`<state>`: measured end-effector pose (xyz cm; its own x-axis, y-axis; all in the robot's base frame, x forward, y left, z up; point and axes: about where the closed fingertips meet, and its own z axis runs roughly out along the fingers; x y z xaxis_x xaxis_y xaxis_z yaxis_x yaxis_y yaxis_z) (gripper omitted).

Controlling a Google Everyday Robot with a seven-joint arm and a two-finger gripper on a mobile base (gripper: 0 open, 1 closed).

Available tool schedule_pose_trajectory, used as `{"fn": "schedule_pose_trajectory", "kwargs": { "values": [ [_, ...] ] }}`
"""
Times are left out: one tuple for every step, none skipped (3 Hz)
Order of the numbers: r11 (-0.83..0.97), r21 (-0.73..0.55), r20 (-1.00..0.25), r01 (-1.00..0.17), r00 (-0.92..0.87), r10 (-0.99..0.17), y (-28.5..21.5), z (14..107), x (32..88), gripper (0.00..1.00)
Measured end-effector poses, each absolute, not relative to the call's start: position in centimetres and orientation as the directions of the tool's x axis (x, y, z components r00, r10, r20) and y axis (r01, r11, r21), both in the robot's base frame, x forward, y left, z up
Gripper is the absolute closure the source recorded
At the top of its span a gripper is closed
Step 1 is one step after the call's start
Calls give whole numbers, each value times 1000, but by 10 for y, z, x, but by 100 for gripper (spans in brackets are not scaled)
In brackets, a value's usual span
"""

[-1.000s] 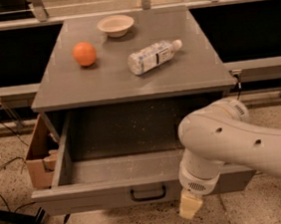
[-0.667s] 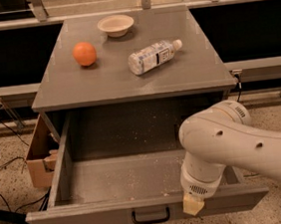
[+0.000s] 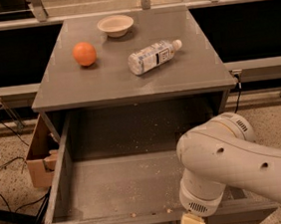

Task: Open top drawer

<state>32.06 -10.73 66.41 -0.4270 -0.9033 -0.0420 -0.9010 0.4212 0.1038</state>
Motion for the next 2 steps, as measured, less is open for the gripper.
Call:
{"fn": "schedule_pose_trajectory", "kwargs": {
  "values": [
    [421, 104, -42, -901, -427, -903, -107, 664, 321, 0],
    [409, 63, -42, -910, -412, -910, -113, 693, 333, 0]
  ]
}}
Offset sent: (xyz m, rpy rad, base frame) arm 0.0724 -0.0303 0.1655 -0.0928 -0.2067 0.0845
